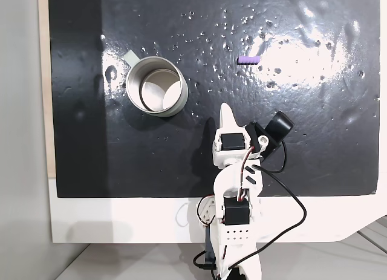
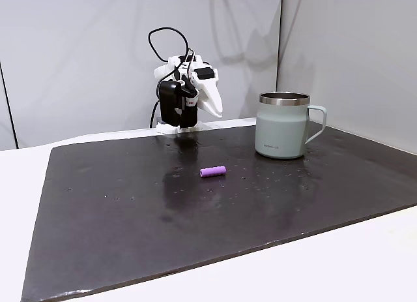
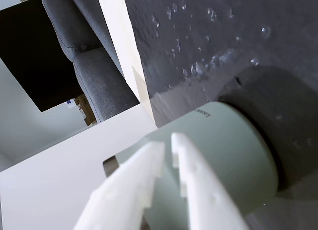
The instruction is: Grasp a pengrip and put it in the cup.
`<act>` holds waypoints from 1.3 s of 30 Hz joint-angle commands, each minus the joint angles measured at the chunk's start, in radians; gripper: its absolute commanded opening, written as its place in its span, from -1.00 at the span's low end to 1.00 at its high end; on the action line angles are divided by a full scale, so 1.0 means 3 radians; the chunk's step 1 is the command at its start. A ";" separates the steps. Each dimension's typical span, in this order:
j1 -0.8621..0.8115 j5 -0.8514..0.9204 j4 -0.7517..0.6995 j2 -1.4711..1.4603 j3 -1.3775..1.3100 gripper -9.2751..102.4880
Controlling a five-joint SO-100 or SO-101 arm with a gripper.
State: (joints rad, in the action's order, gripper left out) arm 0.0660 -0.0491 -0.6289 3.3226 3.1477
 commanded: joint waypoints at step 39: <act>-0.0215 -0.0082 -0.1018 -0.2909 -0.3717 -0.83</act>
State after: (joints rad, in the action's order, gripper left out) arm 0.0153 -0.0706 -0.8897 2.5541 2.2381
